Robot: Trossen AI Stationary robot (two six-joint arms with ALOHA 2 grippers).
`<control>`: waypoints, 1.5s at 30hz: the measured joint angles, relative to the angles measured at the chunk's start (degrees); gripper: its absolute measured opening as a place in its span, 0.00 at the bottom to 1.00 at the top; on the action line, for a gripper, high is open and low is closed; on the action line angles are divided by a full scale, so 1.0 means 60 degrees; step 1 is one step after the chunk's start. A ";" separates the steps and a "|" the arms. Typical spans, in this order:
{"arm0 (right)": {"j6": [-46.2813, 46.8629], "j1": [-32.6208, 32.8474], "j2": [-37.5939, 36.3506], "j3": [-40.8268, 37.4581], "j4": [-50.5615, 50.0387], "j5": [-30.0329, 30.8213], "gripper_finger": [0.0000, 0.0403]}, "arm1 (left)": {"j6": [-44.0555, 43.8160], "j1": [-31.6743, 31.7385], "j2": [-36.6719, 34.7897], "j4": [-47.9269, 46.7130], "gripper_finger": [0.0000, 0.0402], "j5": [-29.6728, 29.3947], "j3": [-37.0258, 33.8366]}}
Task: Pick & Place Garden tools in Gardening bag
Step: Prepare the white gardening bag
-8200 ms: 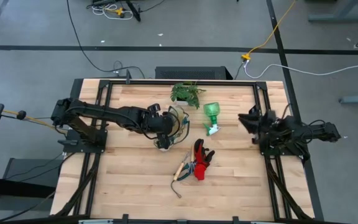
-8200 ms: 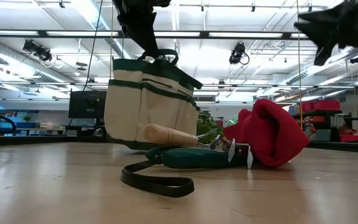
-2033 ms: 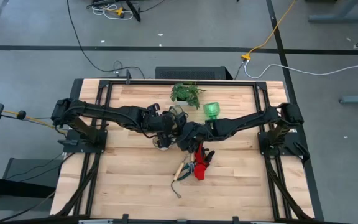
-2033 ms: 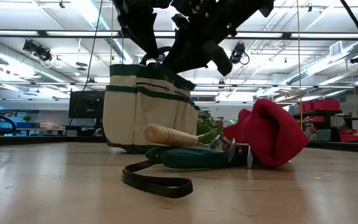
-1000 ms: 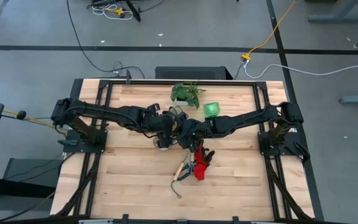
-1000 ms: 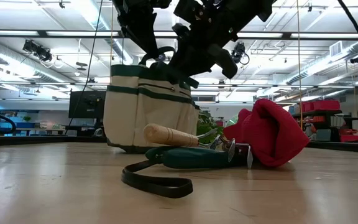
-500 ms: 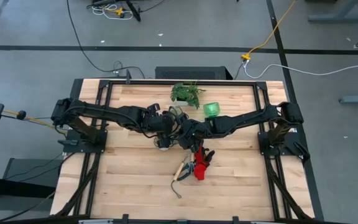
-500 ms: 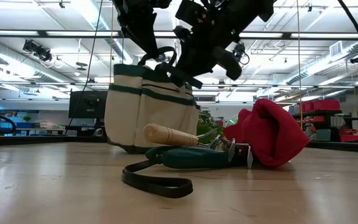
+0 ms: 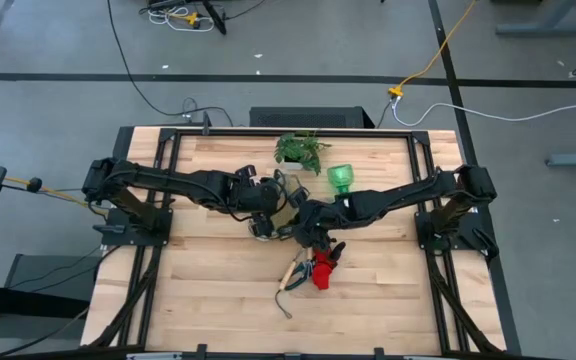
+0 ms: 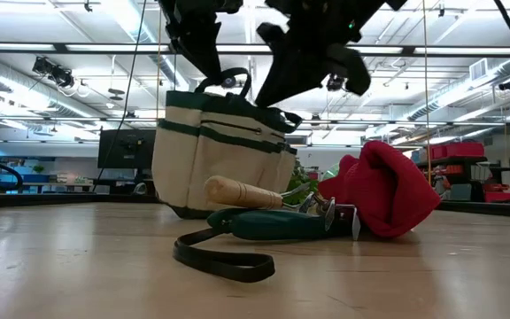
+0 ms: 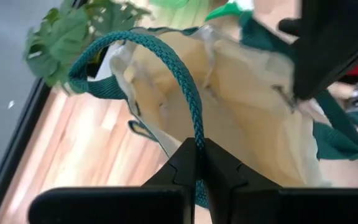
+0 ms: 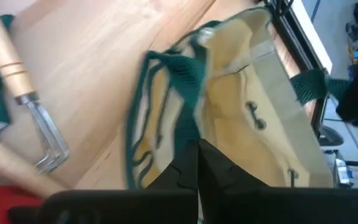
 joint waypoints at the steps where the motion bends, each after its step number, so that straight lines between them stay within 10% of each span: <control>1: 0.0139 0.0000 -0.0060 0.0000 -0.0106 -0.0013 0.00 | -0.0038 0.0026 0.0000 -0.0059 0.04 -0.0082 0.0000; 18: 0.0959 -0.0004 -0.0181 0.0000 -0.0999 -0.0406 0.00 | -0.0317 0.0696 0.0000 -0.0724 0.03 -0.0591 0.0000; 45: -0.0039 -0.1799 0.0019 0.0004 0.2569 -0.0121 0.00 | -0.0501 0.0693 0.0000 -0.0553 0.14 -0.0314 0.0000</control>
